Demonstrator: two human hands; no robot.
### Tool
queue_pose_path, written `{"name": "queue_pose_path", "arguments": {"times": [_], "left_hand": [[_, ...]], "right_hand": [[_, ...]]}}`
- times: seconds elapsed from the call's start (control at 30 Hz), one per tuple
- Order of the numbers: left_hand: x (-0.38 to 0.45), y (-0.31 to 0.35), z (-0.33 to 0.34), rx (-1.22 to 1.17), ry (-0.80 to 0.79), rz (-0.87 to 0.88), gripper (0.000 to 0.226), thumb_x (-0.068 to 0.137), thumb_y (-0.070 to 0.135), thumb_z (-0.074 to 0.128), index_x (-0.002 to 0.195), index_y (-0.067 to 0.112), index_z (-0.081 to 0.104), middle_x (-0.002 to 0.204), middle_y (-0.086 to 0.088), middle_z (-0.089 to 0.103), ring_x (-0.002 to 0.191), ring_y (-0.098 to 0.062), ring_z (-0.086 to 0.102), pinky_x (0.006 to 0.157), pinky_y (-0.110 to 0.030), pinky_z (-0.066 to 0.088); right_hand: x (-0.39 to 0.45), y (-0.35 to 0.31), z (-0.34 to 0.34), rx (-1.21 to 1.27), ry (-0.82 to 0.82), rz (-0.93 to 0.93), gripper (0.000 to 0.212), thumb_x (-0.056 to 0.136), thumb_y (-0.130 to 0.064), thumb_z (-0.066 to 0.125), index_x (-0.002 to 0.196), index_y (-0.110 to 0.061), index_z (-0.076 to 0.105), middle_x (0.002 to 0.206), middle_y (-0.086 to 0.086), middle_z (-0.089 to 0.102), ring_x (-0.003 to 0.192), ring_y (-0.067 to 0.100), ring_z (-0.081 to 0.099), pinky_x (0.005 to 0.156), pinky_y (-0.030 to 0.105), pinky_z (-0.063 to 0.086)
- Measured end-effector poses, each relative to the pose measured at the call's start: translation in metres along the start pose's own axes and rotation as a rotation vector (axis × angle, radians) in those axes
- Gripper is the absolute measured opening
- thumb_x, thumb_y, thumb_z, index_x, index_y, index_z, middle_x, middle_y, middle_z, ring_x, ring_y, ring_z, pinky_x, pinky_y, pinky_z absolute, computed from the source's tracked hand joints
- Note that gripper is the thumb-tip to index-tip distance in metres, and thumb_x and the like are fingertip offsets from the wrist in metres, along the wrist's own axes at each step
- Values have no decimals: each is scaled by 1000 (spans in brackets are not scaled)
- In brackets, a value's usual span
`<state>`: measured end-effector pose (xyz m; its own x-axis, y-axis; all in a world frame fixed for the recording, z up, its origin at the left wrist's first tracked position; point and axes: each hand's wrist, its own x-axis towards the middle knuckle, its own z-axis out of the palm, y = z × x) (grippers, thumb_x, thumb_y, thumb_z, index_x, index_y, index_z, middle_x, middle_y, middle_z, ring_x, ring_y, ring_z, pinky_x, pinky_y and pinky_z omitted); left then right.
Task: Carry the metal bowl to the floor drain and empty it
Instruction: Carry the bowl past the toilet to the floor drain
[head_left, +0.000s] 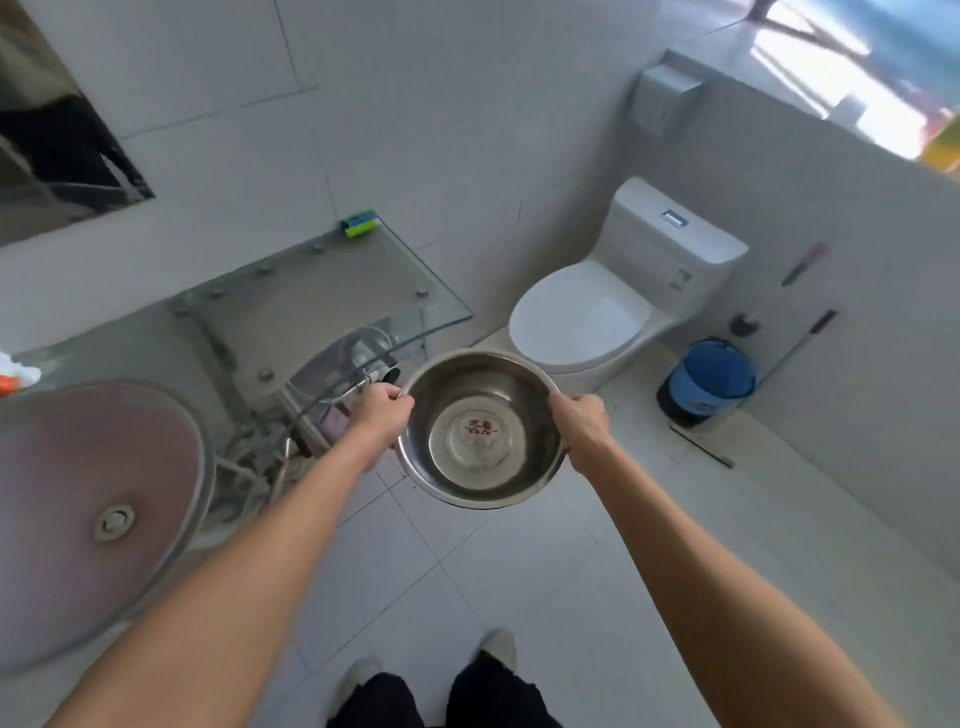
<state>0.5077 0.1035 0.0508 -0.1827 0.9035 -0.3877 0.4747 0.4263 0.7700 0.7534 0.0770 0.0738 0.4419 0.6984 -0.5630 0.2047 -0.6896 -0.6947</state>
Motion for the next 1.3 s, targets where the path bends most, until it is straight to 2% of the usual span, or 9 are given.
{"name": "queue_pose_path", "arguments": {"times": [0.17,0.33,0.5,0.57,0.63,0.8,1.07,1.17,1.3], "left_hand": [[14,30,50,23,-42,18,17,85,11,51,75,3,63,69,-16,55,64,-25,53,56,-45,55],[45,57,95,31,-109,24,13,87,9,50,76,9,57,70,-14,50,66,-22,47,59,-36,43],[91,82,138,65,-109,23,17,87,10,51,71,13,54,64,-7,48,56,-19,42,46,-23,38],[116,95,158,32,-121,11,26,87,8,51,62,14,46,60,-4,45,59,-21,41,56,-30,38],[130,103,170,55,-111,2,30,86,7,50,59,16,40,58,-2,41,60,-22,39,60,-33,34],[168,125,193,99,-129,-44,14,91,10,47,78,9,54,71,-10,50,67,-23,43,65,-33,38],[217,140,233,3,-9,-174,30,88,4,46,60,15,41,58,1,40,56,-19,37,52,-29,26],[226,136,250,-69,20,-258,27,90,9,46,65,15,49,60,0,45,60,-21,42,55,-30,31],[243,115,282,-159,108,-367,20,94,11,44,93,7,64,84,-15,65,77,-30,60,71,-41,52]], "right_hand": [[43,4,-40,-38,8,31,29,81,-18,49,84,2,70,78,12,61,70,28,57,62,37,47],[96,-4,-68,-56,21,56,37,83,-19,49,97,6,73,84,19,68,79,33,65,69,46,56],[148,-18,-85,-89,53,50,38,85,-20,49,99,8,71,81,18,67,75,31,63,74,50,59],[178,-26,-88,-98,46,66,37,87,-18,49,100,7,71,79,14,63,76,32,65,72,47,58],[197,-32,-89,-105,52,64,35,87,-17,49,99,6,72,77,12,61,72,28,61,66,41,53],[254,-56,-94,-101,45,67,30,86,-18,50,94,0,73,82,12,67,82,30,66,77,46,57],[347,-87,-93,-191,-51,31,20,87,-15,51,81,-4,66,78,8,61,68,22,55,64,37,52],[376,-95,-86,-256,-124,-9,19,84,-14,49,65,-12,50,66,3,50,57,19,42,51,28,37],[429,-102,-67,-354,-263,-82,14,83,-13,49,69,-11,51,65,5,45,59,22,41,54,30,34]]}}
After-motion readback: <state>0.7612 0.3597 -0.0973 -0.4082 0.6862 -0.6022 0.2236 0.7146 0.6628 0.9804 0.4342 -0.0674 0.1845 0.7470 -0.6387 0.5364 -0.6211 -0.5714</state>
